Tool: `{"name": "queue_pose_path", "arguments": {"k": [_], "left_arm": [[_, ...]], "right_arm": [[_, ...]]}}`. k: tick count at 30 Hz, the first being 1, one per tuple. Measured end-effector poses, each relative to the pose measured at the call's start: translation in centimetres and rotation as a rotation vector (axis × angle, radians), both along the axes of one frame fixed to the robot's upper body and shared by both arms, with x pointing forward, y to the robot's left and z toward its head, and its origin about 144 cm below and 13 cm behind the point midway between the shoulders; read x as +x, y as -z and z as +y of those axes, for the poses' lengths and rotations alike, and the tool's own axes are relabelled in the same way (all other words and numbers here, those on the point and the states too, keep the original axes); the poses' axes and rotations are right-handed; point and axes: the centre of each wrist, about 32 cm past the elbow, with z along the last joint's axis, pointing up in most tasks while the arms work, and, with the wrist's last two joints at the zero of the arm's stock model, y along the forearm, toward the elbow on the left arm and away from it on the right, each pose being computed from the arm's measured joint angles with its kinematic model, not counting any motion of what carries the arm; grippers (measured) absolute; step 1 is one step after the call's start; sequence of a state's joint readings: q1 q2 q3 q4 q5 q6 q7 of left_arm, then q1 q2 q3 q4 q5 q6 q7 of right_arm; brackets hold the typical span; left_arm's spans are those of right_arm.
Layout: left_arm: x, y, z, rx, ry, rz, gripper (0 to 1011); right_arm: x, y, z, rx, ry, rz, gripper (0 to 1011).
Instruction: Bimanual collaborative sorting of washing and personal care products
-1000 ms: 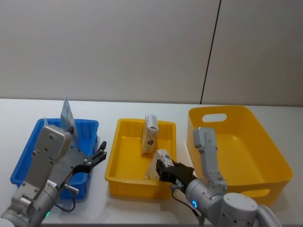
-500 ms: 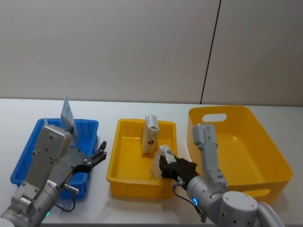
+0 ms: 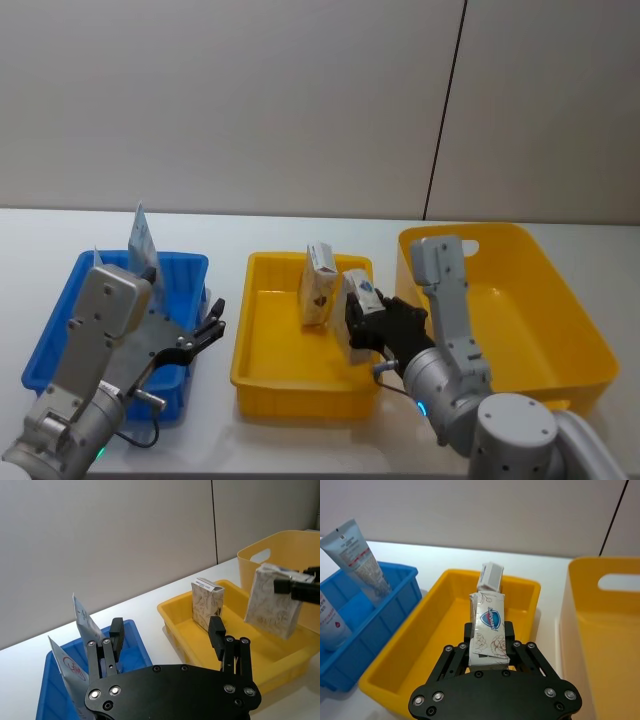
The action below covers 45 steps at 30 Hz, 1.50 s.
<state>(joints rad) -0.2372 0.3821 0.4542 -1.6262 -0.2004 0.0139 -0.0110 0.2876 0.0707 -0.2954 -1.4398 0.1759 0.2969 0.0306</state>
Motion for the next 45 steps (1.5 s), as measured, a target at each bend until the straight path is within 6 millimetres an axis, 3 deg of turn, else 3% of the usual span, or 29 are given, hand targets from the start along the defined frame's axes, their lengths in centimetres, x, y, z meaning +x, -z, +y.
{"name": "queue_pose_path", "arguments": {"k": [27, 37, 45], "left_arm": [[0.0, 0.0, 0.0, 0.0, 0.0, 0.0, 1001], [0.0, 0.0, 0.0, 0.0, 0.0, 0.0, 1001], [0.0, 0.0, 0.0, 0.0, 0.0, 0.0, 1001]], "right_arm": [[-3.4, -5.5, -3.4, -0.142, 0.141, -0.216, 286], [-5.2, -6.5, -5.0, -0.171, 0.235, -0.224, 285], [-6.2, -5.9, -6.6, -0.161, 0.291, -0.188, 285]]}}
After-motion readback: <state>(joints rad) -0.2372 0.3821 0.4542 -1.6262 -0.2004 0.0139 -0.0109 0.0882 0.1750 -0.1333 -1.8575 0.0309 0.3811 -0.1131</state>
